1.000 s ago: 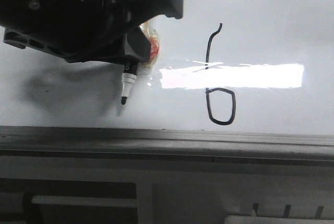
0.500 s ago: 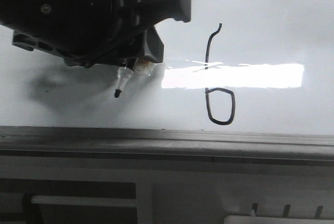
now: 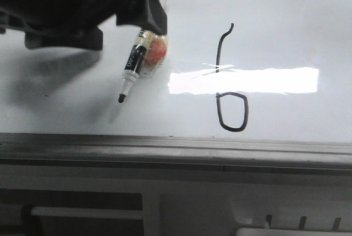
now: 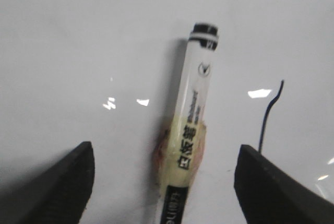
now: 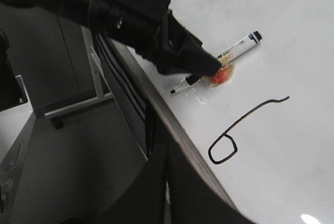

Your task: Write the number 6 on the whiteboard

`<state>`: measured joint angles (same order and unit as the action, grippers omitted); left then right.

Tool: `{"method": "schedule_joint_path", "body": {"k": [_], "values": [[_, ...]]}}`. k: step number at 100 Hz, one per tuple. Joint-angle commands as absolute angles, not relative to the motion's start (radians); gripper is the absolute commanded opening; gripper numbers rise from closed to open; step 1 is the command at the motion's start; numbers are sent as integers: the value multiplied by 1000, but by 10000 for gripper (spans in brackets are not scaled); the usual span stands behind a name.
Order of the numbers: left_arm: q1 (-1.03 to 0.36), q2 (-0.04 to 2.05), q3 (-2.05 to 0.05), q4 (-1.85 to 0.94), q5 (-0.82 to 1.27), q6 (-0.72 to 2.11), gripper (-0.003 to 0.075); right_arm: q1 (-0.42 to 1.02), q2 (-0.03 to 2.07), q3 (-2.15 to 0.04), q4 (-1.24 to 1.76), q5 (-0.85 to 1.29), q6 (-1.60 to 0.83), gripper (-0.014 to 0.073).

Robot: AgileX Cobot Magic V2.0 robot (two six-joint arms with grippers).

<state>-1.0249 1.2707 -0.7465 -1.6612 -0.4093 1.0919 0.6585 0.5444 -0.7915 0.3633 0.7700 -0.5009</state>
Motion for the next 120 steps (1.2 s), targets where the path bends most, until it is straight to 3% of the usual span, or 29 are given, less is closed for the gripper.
{"method": "schedule_joint_path", "body": {"k": [1, 10, 18, 36, 58, 120], "values": [[-1059, 1163, -772, -1644, -425, 1167, 525, 654, 506, -818, 363, 728, -498, -44], [-1094, 1066, -767, -1654, -417, 1323, 488, 654, 444, -799, 308, 708, -498, -44], [-1133, 976, -740, -1692, -419, 1457, 381, 654, 371, -758, 198, 701, -453, -44], [-1170, 787, -584, -1761, -419, 1551, -23, 654, 170, -582, -87, 703, -131, -44], [-1173, 626, -430, -1843, -417, 1553, -19, 654, -31, -442, 10, 719, -66, -44], [-1173, 595, -404, -1843, -419, 1553, -19, 654, -21, -431, 34, 716, -66, -44]]}}
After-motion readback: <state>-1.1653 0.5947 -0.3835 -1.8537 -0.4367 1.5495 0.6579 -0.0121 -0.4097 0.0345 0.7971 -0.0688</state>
